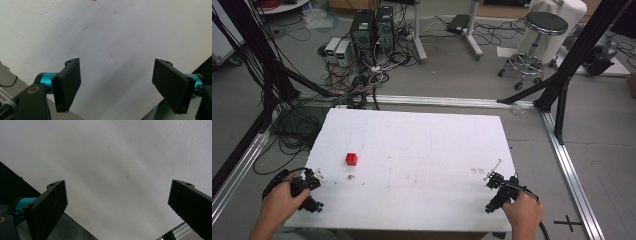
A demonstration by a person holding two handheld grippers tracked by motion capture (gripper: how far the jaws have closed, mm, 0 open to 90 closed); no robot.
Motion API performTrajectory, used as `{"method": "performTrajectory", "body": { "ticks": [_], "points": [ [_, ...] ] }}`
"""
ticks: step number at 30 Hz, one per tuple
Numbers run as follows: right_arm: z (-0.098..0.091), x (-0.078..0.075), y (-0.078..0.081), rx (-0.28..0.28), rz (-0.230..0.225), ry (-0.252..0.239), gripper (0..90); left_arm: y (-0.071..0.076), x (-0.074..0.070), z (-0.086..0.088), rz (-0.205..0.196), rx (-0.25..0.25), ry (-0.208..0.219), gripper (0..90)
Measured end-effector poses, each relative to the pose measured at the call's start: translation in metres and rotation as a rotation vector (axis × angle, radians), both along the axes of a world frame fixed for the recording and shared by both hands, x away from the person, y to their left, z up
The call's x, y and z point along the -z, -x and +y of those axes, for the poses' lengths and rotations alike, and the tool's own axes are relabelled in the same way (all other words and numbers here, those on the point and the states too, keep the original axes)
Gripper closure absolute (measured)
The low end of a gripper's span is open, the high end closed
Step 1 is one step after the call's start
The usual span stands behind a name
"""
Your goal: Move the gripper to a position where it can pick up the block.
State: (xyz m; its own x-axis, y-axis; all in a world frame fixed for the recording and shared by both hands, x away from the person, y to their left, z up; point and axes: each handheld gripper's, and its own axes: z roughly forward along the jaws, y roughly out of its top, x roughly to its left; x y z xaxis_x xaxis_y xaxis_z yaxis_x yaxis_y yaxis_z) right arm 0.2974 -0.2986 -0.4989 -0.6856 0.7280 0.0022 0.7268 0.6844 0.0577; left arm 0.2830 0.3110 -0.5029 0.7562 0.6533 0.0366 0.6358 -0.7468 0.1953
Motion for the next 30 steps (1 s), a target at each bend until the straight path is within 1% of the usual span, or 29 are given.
{"method": "performTrajectory", "body": {
  "ticks": [5, 8, 9, 10, 14, 19, 20, 21, 22, 25, 26, 27, 30],
  "points": [
    [0.001, 0.001, 0.001, -0.002, -0.003, -0.003, 1.6, -0.001, -0.001, 0.002, -0.006, 0.011, 0.005, 23.4],
    [-0.001, 0.0, 0.001, -0.004, -0.005, -0.004, 1.6, -0.002, -0.002, 0.003, -0.007, 0.018, 0.03, 23.4],
    [-0.001, 0.0, 0.001, -0.004, -0.005, -0.004, 1.6, -0.002, -0.002, 0.003, -0.007, 0.018, 0.03, 23.4],
    [-0.002, 0.0, 0.001, 0.004, -0.01, -0.011, 1.6, -0.002, -0.003, 0.003, -0.002, 0.019, 0.02, 23.4],
    [-0.004, 0.0, 0.001, 0.004, -0.004, -0.014, 1.6, -0.003, -0.006, 0.003, -0.01, 0.019, 0.018, 23.4],
    [-0.003, 0.001, 0.001, 0.005, -0.003, -0.015, 1.6, -0.004, -0.005, 0.001, -0.005, 0.025, 0.01, 23.4],
    [-0.003, 0.001, 0.001, 0.002, -0.001, -0.015, 1.6, -0.004, -0.004, 0.0, -0.001, 0.031, 0.014, 23.4],
    [-0.002, 0.002, 0.001, 0.0, -0.001, -0.015, 1.6, -0.006, -0.005, 0.001, 0.01, 0.056, 0.0, 23.4],
    [-0.002, 0.002, 0.001, 0.002, 0.002, -0.015, 1.6, -0.005, -0.005, 0.0, 0.005, 0.051, 0.007, 23.4],
    [-0.001, 0.002, 0.0, -0.004, 0.006, -0.016, 1.6, -0.009, -0.006, 0.0, 0.013, 0.079, -0.019, 23.4],
    [0.0, 0.003, 0.0, -0.007, 0.005, -0.015, 1.6, -0.01, -0.007, 0.0, 0.01, 0.087, -0.022, 23.4],
    [0.0, 0.003, 0.0, -0.006, 0.005, -0.015, 1.6, -0.011, -0.007, -0.001, 0.006, 0.087, -0.016, 23.4],
    [0.0, 0.002, 0.0, -0.009, 0.003, -0.018, 1.6, -0.019, -0.012, 0.0, 0.005, 0.113, -0.035, 23.4]
  ]
}}
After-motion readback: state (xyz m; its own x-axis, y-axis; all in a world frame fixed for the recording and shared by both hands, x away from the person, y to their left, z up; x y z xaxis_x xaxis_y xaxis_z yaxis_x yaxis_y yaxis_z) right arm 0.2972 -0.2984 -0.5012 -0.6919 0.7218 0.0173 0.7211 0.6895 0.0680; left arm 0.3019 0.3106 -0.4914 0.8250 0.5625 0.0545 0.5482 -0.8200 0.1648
